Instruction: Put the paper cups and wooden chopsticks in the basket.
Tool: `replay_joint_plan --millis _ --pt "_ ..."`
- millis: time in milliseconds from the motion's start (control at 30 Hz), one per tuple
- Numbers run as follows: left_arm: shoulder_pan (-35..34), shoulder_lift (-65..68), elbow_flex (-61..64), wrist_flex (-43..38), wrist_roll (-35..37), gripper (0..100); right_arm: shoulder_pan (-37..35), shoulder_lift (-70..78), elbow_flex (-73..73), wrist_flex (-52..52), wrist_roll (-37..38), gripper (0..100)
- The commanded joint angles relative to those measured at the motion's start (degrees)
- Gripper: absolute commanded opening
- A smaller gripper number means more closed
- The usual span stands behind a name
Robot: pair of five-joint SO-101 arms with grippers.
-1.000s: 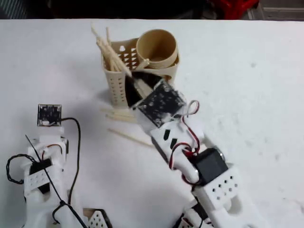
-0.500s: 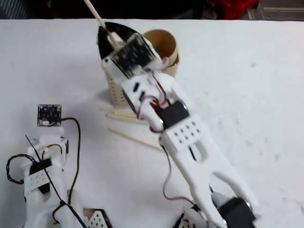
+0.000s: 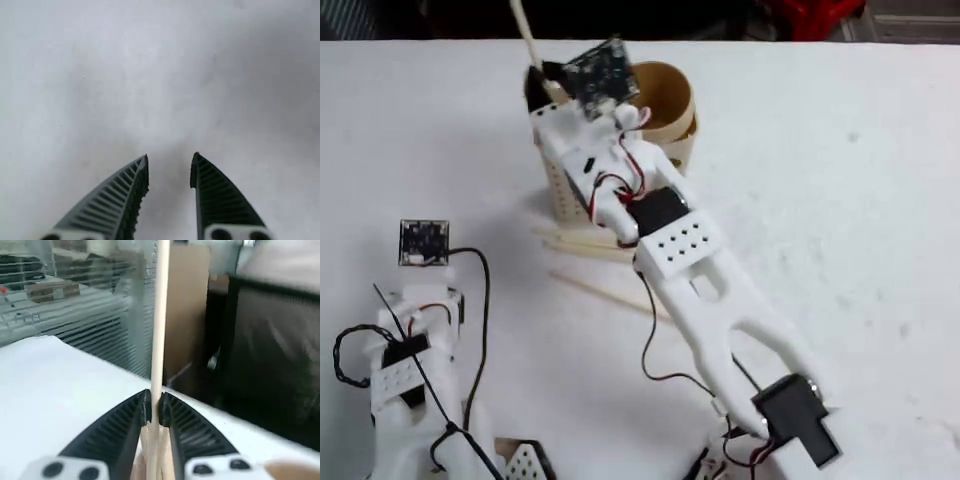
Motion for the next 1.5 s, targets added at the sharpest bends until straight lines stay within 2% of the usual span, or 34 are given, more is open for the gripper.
replay_joint_plan --millis 0,333,567,900,1100,1200,1367,1467 --pt "0.0 -1.4 -0.4 -0.6 -0.1 15 2.6 -1.5 2.1 -1.4 -8.0 1.6" --pt "0.0 -1.4 -0.4 -0.6 -0.2 15 2.8 -12.2 11.5 -1.0 1.2 2.2" --pt "0.0 -1.4 -0.4 -0.6 -0.1 15 2.9 -14.8 12.8 -0.4 1.5 17.3" --pt "0.0 -1.4 -0.4 -0.6 -0.1 15 2.0 -24.2 12.9 14.3 1.7 8.2" --pt "0.0 -1.4 -0.4 -0.6 -0.1 15 2.3 -31.7 12.9 19.5 1.8 6.8" --pt "0.0 -1.4 -0.4 -0.6 -0.1 15 2.2 -35.5 12.8 27.9 8.5 5.7" --pt "0.0 -1.4 -0.4 -0.6 -0.1 15 0.6 -37.7 12.9 52.1 23.6 4.6" --pt "0.0 -1.4 -0.4 -0.6 -0.1 15 -1.5 -37.4 14.3 59.4 27.2 4.6"
